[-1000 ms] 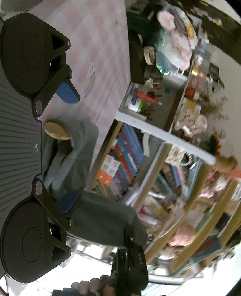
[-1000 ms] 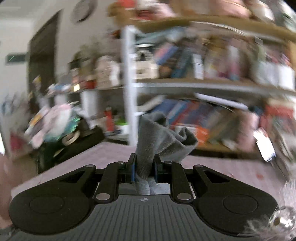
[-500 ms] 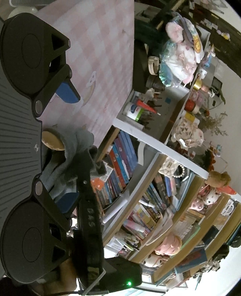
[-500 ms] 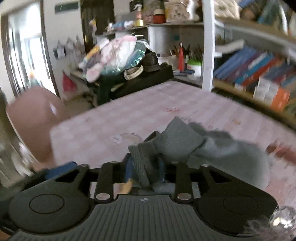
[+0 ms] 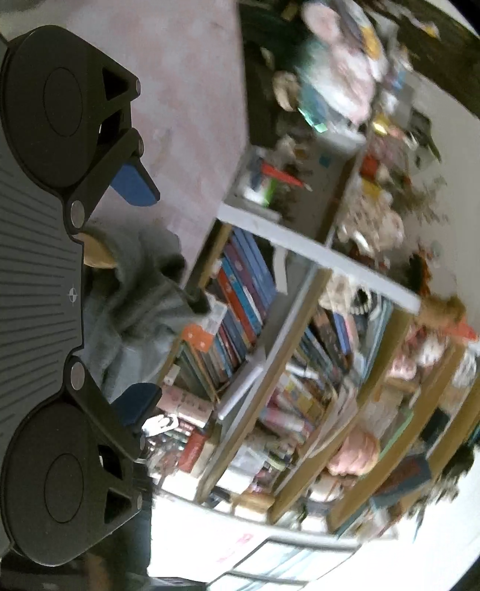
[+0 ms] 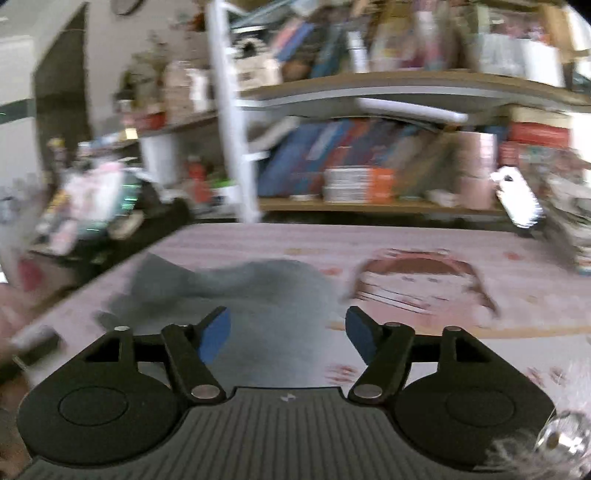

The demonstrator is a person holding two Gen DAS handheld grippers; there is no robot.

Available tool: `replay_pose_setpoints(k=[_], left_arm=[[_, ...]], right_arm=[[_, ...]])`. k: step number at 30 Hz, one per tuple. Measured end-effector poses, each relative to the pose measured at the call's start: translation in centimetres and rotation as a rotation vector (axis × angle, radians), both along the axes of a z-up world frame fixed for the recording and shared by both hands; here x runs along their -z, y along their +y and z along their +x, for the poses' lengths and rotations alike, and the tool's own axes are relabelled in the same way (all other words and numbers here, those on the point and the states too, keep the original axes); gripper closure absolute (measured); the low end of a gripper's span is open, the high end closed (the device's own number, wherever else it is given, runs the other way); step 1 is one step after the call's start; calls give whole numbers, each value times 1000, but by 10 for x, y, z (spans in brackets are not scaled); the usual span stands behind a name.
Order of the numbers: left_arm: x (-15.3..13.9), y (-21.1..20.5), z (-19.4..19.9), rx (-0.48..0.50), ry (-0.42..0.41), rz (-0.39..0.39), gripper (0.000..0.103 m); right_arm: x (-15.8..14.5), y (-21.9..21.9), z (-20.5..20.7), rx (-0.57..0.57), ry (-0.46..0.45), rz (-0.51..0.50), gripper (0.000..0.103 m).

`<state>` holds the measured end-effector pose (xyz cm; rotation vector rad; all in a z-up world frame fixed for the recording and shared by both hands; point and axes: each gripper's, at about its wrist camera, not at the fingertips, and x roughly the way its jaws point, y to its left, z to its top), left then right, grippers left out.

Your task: Fold clothes

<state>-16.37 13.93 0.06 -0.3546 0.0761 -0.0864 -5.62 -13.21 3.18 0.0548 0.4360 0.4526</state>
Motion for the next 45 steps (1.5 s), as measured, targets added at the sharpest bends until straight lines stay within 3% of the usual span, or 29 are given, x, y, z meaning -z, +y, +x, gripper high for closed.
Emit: replay_pose_setpoints(k=[4, 6, 10, 11, 12, 13, 15, 18, 19, 20, 24, 29, 31, 33, 34, 36, 41, 43, 44, 45], left_arm=[[-19, -12, 26, 3, -32, 157, 8], [-25, -18, 47, -7, -11, 221, 20], [-25, -27, 89, 34, 98, 236, 40], [-23, -29, 98, 52, 135, 239, 53], [-21, -28, 104, 70, 161, 230, 78], [-20, -24, 105, 85, 167, 201, 90], [-18, -16, 108, 117, 179, 142, 97], [-23, 16, 88, 136, 105, -40, 97], [-23, 24, 82, 126, 98, -58, 97], [-23, 31, 79, 113, 100, -68, 97], [12, 45, 102, 77, 234, -78, 95], [13, 41, 102, 65, 247, -21, 87], [7, 43, 96, 43, 235, -5, 70], [0, 44, 88, 2, 208, 30, 10], [-2, 45, 86, -12, 195, 50, 7], [-3, 48, 85, 9, 201, 67, 7], [12, 55, 101, 16, 301, 22, 11], [19, 58, 105, 44, 317, -27, 23], [21, 60, 106, 65, 321, -58, 35], [22, 61, 107, 77, 326, -82, 38]], right_arm=[[31, -10, 11, 11, 113, 73, 31], [43, -6, 15, 13, 152, 66, 31], [52, 1, 12, -3, 172, 80, 30], [52, 1, 10, -5, 169, 81, 30], [51, 0, 10, -5, 165, 80, 29], [50, -1, 9, -4, 160, 79, 29], [49, -3, 7, -1, 155, 85, 28], [47, -6, 6, -9, 145, 102, 27], [45, -7, 6, -13, 140, 109, 26], [45, -6, 5, -15, 139, 115, 26], [45, -2, 6, -35, 147, 126, 26], [46, -1, 7, -41, 160, 131, 26], [45, -3, 7, -40, 161, 144, 24], [45, -5, 7, -44, 165, 160, 24], [45, -5, 8, -46, 179, 175, 24], [46, -6, 11, -51, 207, 204, 23], [49, -5, 22, -64, 287, 275, 23], [51, -5, 29, -68, 325, 311, 23], [52, -4, 33, -67, 346, 331, 23], [54, -4, 37, -65, 367, 348, 23]])
